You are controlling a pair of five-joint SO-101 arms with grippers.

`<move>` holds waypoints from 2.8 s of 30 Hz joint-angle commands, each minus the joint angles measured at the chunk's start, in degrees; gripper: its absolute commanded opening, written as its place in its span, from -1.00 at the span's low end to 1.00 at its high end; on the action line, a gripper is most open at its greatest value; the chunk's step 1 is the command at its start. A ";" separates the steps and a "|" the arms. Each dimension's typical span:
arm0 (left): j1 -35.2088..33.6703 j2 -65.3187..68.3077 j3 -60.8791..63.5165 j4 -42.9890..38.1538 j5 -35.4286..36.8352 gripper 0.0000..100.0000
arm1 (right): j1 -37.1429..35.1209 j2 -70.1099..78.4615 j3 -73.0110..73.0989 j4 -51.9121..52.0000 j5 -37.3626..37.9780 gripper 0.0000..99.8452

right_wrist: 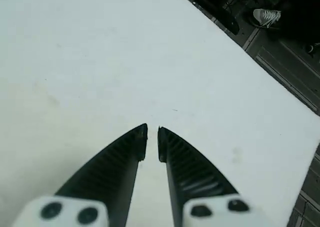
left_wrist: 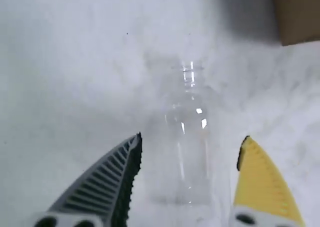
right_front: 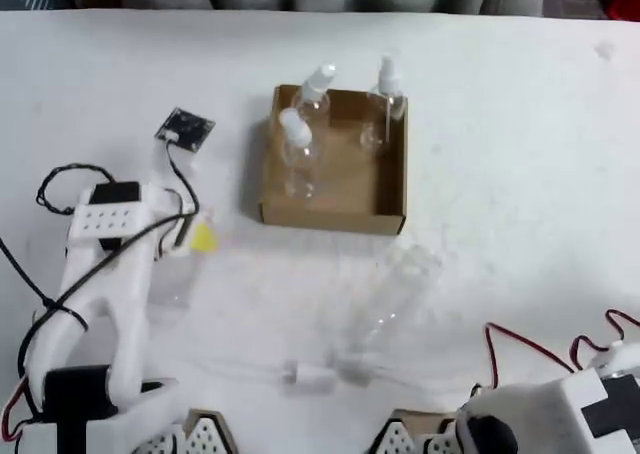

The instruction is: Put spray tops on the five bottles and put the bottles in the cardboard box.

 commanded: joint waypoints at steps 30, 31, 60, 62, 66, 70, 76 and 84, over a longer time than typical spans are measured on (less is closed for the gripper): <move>1.10 19.47 -16.62 6.95 1.58 -0.90 | -2.24 -3.21 -0.26 0.22 0.09 -0.97; 1.10 19.47 -16.62 6.95 1.58 -0.97 | -2.24 -3.21 -0.26 0.22 0.09 -0.97; 0.66 18.86 -36.84 29.71 21.10 -0.96 | -31.78 -28.35 -0.35 56.31 21.01 -0.97; 0.22 18.77 -36.75 29.71 21.01 -0.96 | -36.88 -31.87 -0.35 61.85 21.71 -0.97; -2.24 18.77 -36.75 29.27 20.92 -0.96 | -47.25 -38.99 -0.35 68.97 21.71 -0.97; -4.18 18.77 -36.75 29.27 20.84 -0.96 | -58.42 -43.91 -0.35 76.00 22.33 -0.97; -6.02 18.77 -36.22 29.63 20.04 -0.96 | -79.69 -45.05 3.60 84.35 26.73 -0.97; -6.64 18.77 -36.13 29.36 17.41 -0.96 | -101.85 -47.25 17.41 84.00 27.96 -0.79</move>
